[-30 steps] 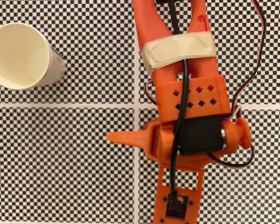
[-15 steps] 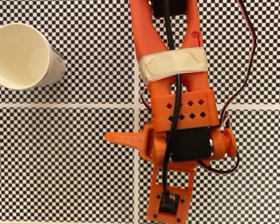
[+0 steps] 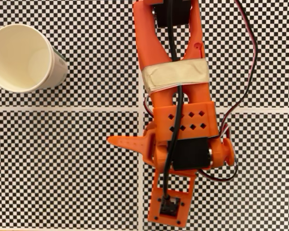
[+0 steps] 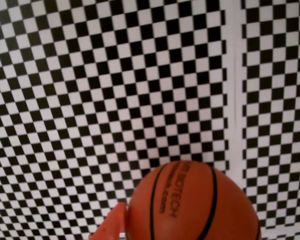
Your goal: Grasp basketball and place into cup.
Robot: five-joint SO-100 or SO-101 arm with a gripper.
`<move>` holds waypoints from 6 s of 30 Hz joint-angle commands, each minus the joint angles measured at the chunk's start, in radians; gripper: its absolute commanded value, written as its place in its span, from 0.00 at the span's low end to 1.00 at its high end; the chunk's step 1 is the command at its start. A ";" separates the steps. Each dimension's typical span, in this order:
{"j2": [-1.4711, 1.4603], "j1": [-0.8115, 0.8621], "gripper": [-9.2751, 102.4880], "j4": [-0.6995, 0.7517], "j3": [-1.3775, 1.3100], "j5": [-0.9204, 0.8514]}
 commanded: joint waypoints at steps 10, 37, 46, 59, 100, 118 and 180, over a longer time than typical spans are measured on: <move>0.000 0.005 0.57 0.012 -0.049 0.034; -0.017 0.003 0.23 0.021 -0.057 0.087; 0.021 0.015 0.16 0.041 -0.057 0.095; 0.597 0.115 0.21 0.192 0.206 -0.029; 1.233 0.790 0.19 0.003 0.736 -0.334; 1.226 0.936 0.20 -0.071 0.788 -0.422; 1.072 0.845 0.35 -0.170 0.857 -0.396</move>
